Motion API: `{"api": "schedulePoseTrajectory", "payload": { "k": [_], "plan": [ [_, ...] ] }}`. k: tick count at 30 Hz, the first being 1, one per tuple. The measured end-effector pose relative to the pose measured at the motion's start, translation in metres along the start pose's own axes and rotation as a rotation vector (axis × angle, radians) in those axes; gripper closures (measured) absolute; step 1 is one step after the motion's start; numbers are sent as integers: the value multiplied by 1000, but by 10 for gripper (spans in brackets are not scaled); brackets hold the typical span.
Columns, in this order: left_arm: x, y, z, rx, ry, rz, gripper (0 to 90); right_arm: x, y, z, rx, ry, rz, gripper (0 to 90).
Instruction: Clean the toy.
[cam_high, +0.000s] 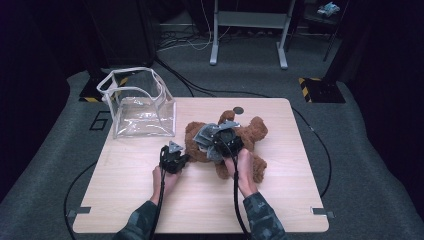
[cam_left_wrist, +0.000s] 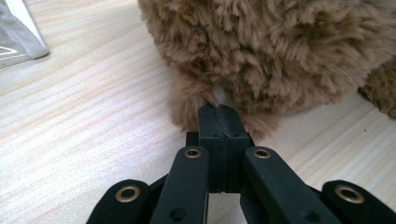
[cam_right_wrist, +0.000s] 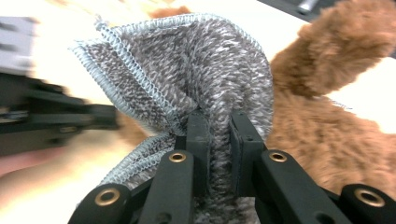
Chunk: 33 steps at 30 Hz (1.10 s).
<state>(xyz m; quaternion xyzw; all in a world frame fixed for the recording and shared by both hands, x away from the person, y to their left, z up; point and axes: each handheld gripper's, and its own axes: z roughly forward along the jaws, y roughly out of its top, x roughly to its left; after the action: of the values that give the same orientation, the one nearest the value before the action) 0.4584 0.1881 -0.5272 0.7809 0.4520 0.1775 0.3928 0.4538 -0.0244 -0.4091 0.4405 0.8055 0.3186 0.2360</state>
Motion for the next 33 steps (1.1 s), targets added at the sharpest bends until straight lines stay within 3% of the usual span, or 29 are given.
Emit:
{"api": "schedulePoseTrajectory", "payload": {
  "k": [5, 13, 19, 21, 24, 27, 30, 33],
  "plan": [
    [1, 0, 0, 1, -2, 4, 900, 8, -15, 24, 57, 27, -21, 808],
    [0, 0, 0, 1, -1, 5, 900, 12, -33, 32, 109, 107, 7, 809],
    [1, 0, 0, 1, -2, 4, 900, 22, -50, 47, 177, 174, -20, 808],
    [1, 0, 0, 1, -3, 3, 900, 20, -48, 41, 157, 173, -30, 807],
    [1, 0, 0, 1, -3, 4, 900, 11, -40, 23, 91, 159, -2, 807],
    [0, 0, 0, 1, -1, 6, 900, 0, -27, 0, 10, 112, 1, 805],
    [0, 0, 0, 1, 0, 8, 900, -8, -14, -17, -37, 33, -4, 804],
    [0, 0, 0, -2, 3, 8, 900, -11, -6, -14, -24, -11, -32, 804]
  ]
}}
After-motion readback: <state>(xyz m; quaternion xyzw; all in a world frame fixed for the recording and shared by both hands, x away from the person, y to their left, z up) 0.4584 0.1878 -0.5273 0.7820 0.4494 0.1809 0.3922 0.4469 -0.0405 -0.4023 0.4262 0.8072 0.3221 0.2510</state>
